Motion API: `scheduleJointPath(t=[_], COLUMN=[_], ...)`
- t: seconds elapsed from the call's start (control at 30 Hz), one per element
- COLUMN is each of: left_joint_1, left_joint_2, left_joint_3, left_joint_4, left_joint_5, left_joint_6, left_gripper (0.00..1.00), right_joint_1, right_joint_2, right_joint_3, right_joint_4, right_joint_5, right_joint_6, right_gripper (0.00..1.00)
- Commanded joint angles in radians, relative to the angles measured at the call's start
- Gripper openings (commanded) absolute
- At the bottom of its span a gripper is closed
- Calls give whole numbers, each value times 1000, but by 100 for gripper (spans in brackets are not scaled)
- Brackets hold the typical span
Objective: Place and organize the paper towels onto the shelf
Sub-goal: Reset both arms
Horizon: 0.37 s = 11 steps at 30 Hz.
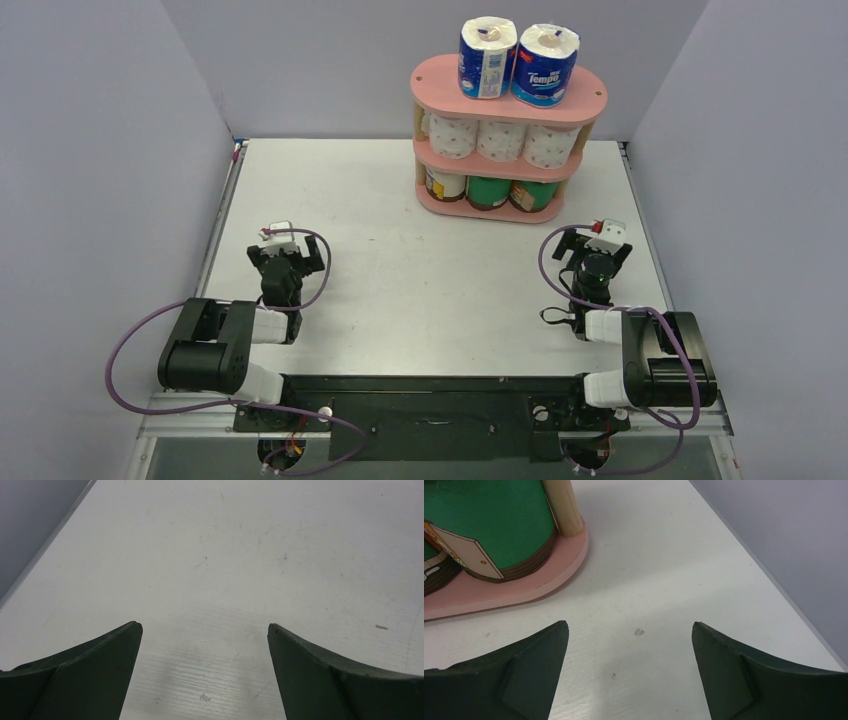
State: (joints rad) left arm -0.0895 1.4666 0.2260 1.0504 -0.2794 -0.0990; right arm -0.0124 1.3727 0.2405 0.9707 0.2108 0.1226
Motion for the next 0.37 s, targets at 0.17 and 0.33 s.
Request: scheduleJointPath(t=[0.17,0.33], left_joint_1=[7,6], left_joint_2=[2,0], left_joint_3=[32,28], left_joint_4=[41,44], left_joint_5=[12,11], left_joint_6=[5,5], left_gripper=[97,97], right_joint_1=[3,3], right_joint_2=[-3,-3], right_joint_3=[27,27], right_joint_4=[38,38], right_joint_5=[-12,-13], right_joint_6=[-2,-2], right_gripper=[89,89])
